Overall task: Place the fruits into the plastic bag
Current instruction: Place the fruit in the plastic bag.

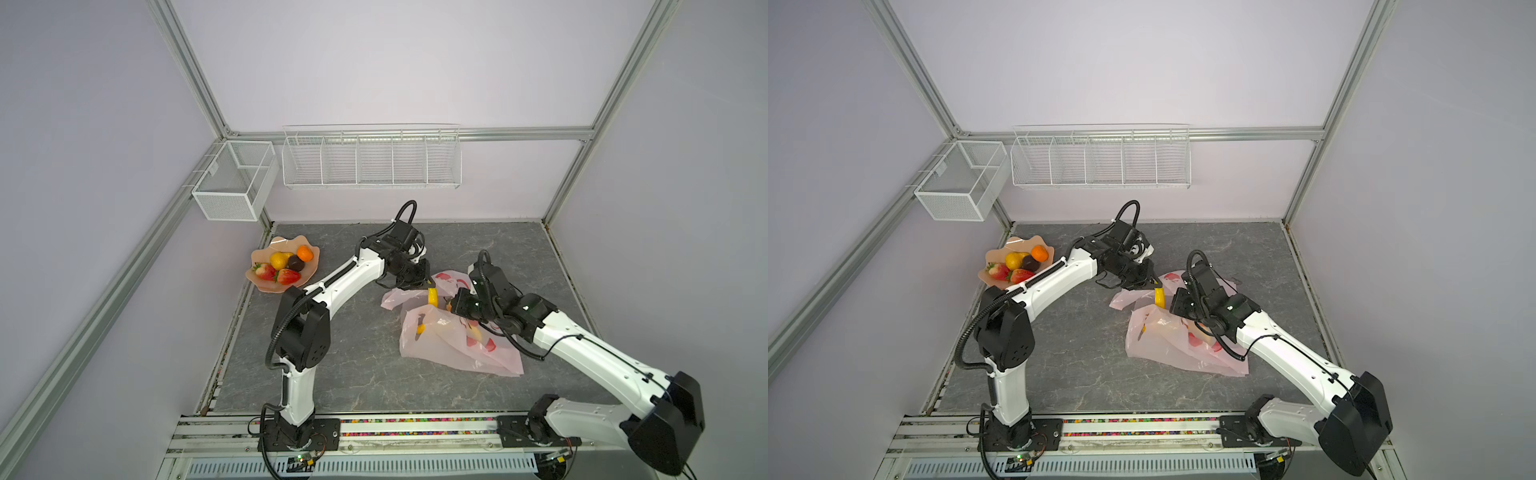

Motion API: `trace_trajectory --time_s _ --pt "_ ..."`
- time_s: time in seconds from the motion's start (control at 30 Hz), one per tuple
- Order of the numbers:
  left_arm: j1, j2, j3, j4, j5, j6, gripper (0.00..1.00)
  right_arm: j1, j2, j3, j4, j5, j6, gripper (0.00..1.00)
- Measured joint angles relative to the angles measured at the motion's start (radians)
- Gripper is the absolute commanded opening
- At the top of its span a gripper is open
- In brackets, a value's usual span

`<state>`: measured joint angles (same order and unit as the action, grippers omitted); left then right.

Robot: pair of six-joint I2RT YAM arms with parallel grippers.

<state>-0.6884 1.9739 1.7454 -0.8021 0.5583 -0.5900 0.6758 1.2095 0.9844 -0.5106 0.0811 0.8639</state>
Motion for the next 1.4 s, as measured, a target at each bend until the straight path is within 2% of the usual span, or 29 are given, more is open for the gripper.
trace_trajectory --time_s 0.37,1.03,1.07,1.2,1.27,1.4 --pt "-0.023 0.062 0.011 0.034 0.053 -0.164 0.00 0.000 0.000 -0.005 0.007 0.000 0.000 0.06" --pt "-0.108 0.172 -0.003 0.229 0.075 -0.435 0.00 0.000 -0.026 -0.044 0.037 -0.003 0.004 0.06" --pt "-0.110 0.174 -0.003 0.232 0.075 -0.445 0.02 0.000 -0.027 -0.045 0.037 -0.003 0.004 0.06" --pt "-0.115 0.175 -0.003 0.247 0.068 -0.455 0.32 0.000 -0.030 -0.048 0.037 -0.003 0.004 0.06" --pt "-0.115 0.175 -0.003 0.241 0.055 -0.455 0.43 0.000 -0.032 -0.048 0.037 -0.003 0.004 0.06" --pt "-0.115 0.173 0.005 0.200 0.024 -0.435 0.57 0.000 -0.036 -0.048 0.037 -0.003 0.004 0.06"
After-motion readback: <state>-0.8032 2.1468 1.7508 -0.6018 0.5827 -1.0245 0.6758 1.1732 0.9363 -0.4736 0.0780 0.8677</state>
